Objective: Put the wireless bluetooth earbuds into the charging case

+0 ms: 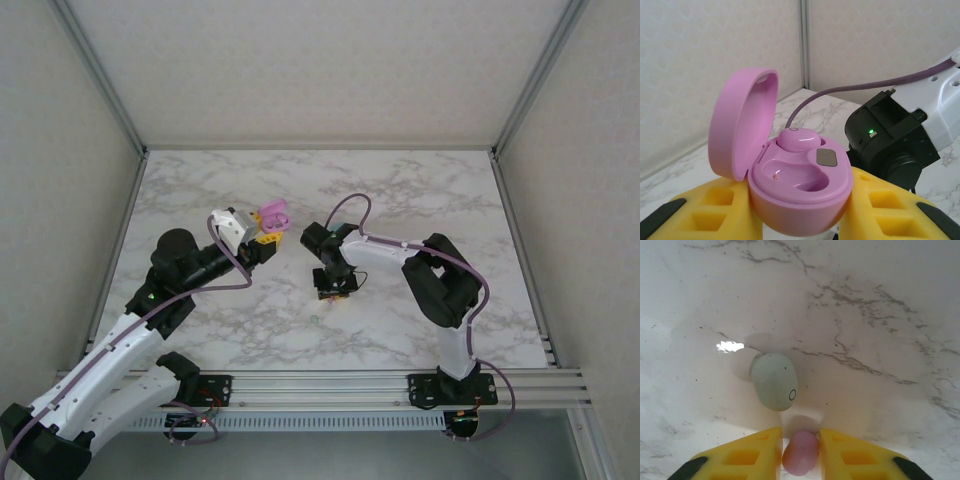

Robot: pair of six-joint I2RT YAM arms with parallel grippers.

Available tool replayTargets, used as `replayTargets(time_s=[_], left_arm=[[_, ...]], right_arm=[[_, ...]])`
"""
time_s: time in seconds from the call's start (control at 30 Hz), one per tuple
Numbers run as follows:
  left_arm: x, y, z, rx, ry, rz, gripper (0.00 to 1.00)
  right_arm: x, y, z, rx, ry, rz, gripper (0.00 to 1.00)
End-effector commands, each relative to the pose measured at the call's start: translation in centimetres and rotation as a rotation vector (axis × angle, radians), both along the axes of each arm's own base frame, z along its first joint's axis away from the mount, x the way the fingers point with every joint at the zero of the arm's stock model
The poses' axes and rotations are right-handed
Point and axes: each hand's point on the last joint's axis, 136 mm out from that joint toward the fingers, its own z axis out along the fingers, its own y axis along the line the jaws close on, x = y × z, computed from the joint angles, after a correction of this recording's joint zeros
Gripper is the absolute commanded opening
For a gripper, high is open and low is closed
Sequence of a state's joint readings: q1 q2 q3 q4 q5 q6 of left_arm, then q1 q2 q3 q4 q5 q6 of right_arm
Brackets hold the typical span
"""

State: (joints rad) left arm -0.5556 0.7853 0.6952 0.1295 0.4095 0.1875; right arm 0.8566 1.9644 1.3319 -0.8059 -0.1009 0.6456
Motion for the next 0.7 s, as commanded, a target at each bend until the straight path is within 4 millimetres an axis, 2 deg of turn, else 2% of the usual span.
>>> replayTargets(time_s=[0.0, 0.17, 0.3, 0.37, 0.5, 0.57, 0.67], left_arm=[[-0.6, -0.2, 1.2, -0.017, -0.035, -0.021, 0.20], [-0.5, -0.2, 1.4, -0.018, -0.037, -0.020, 0.20], [-0.4, -0.3, 1.3, -0.018, -0.033, -0.021, 0.20], [-0.3, -0.5, 1.1, -0.017, -0.025, -0.023, 0.20], [0.1, -0.9, 0.8, -0.021, -0.013, -0.034, 0.20], [0.3, -1.2, 0.7, -0.022, -0.005, -0.043, 0.20], [0.6, -1.7, 0.6, -0.031, 0.003, -0.058, 0.19]], right_arm=[[-0.1, 0.1, 0.2, -0.034, -0.011, 0.017, 0.22], [0.1, 0.1, 2.0, 0.002, -0.055, 0.029, 0.21], [0.7, 0.6, 6.7, 0.177, -0.130, 0.026, 0.20], [1.1, 0.9, 9.9, 0.327, -0.159, -0.002, 0.20], [1.8, 1.1, 18.1, 0.667, -0.228, -0.034, 0.20], [1.6, 1.0, 22.3, 0.804, -0.269, -0.024, 0.20], [0.8, 1.1, 27.4, 0.954, -0.320, 0.022, 0.20]])
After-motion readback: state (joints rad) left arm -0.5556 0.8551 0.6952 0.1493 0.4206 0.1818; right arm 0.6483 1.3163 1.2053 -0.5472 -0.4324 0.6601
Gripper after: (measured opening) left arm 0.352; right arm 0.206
